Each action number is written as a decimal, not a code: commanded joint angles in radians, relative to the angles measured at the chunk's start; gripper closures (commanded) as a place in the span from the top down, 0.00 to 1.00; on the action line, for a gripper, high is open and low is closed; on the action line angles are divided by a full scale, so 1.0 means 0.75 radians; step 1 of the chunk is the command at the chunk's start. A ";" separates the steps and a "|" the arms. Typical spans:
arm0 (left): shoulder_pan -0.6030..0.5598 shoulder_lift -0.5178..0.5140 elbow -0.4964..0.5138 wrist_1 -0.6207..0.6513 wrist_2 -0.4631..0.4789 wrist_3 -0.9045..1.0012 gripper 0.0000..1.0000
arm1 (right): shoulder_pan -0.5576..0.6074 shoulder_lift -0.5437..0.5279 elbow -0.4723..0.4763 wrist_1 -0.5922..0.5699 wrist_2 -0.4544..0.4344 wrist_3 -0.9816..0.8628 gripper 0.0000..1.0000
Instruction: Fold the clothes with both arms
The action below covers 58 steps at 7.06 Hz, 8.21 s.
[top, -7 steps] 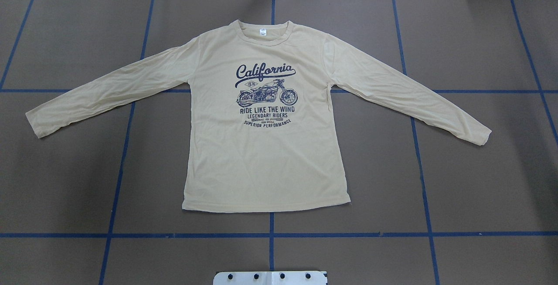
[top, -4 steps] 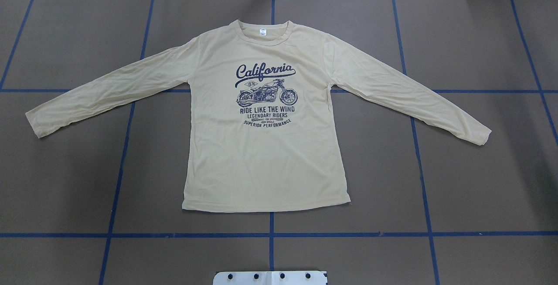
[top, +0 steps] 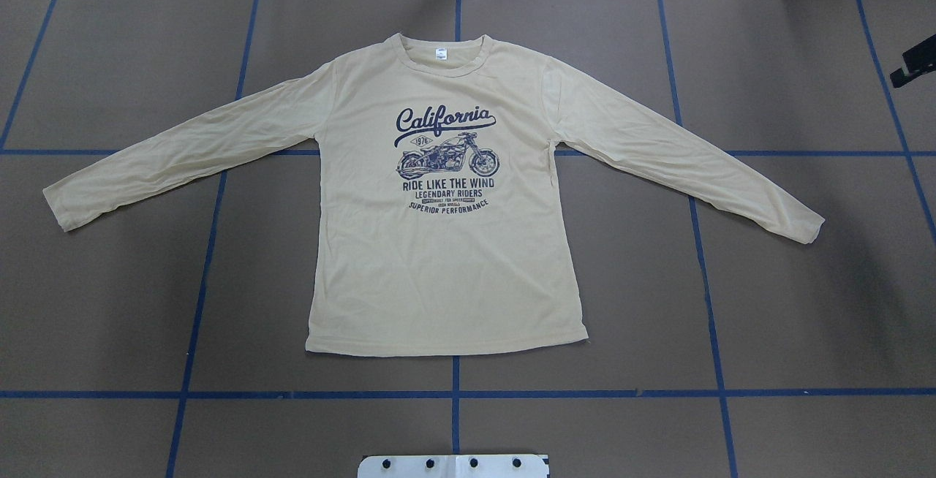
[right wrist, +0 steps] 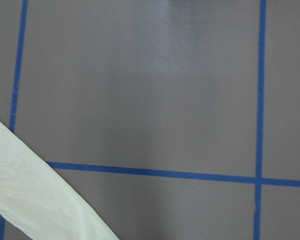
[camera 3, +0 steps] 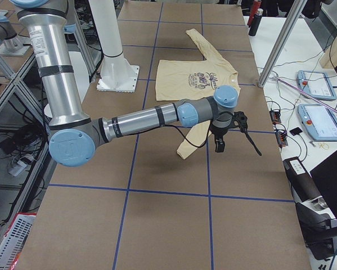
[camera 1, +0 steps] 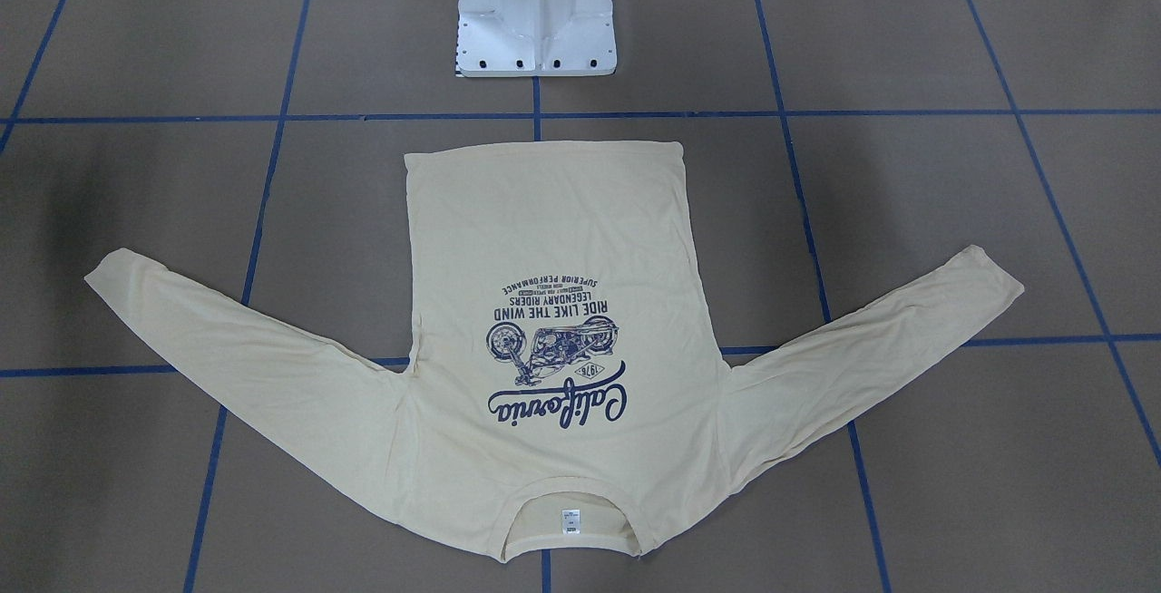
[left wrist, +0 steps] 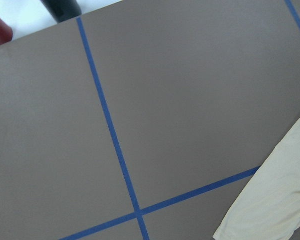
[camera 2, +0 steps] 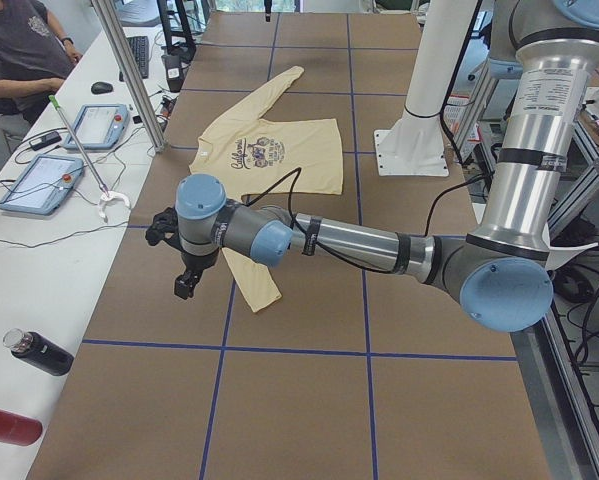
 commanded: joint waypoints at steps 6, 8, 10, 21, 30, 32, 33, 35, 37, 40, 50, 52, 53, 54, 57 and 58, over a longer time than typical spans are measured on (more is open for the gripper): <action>0.071 0.026 0.147 -0.251 -0.028 -0.063 1.00 | -0.311 -0.243 -0.128 0.652 0.021 0.575 1.00; 0.071 0.026 0.143 -0.251 -0.030 -0.065 1.00 | -0.357 -0.306 -0.120 0.653 -0.051 0.577 1.00; 0.071 0.028 0.145 -0.251 -0.032 -0.063 1.00 | -0.435 -0.296 -0.122 0.641 -0.173 0.577 1.00; 0.067 0.040 0.163 -0.247 -0.138 -0.063 1.00 | -0.491 -0.323 -0.101 0.630 -0.162 0.591 0.74; 0.071 0.038 0.179 -0.247 -0.136 -0.065 1.00 | -0.509 -0.292 0.195 0.313 -0.165 0.595 0.00; 0.071 0.040 0.185 -0.247 -0.134 -0.061 1.00 | -0.505 -0.054 0.181 0.153 -0.173 0.595 0.00; 0.067 0.040 0.185 -0.249 -0.130 -0.059 1.00 | -0.507 0.089 0.171 0.028 -0.175 0.595 0.00; 0.067 0.028 0.210 -0.249 -0.128 -0.061 1.00 | -0.513 0.361 0.071 -0.047 -0.171 0.684 0.00; 0.067 0.026 0.220 -0.249 -0.128 -0.061 1.00 | -0.517 0.558 -0.013 -0.043 -0.163 0.703 0.00; 0.067 0.032 0.228 -0.247 -0.128 -0.061 1.00 | -0.540 0.969 -0.470 0.252 -0.136 0.705 0.00; 0.067 0.016 0.290 -0.249 -0.126 -0.061 1.00 | -0.822 1.328 -0.876 0.448 -0.479 0.861 0.00; 0.067 0.012 0.296 -0.249 -0.126 -0.063 1.00 | -0.895 1.332 -0.939 0.450 -0.608 0.863 0.00; 0.067 0.001 0.306 -0.249 -0.126 -0.063 1.00 | -0.920 1.336 -0.954 0.467 -0.645 0.865 0.00; 0.067 -0.007 0.316 -0.249 -0.126 -0.063 1.00 | -0.943 1.346 -1.017 0.503 -0.704 0.877 0.00; 0.067 -0.013 0.323 -0.247 -0.126 -0.063 1.00 | -0.971 1.465 -1.226 0.652 -0.818 0.908 0.00; 0.067 -0.015 0.325 -0.247 -0.126 -0.063 1.00 | -1.014 1.475 -1.234 0.659 -0.949 0.916 0.00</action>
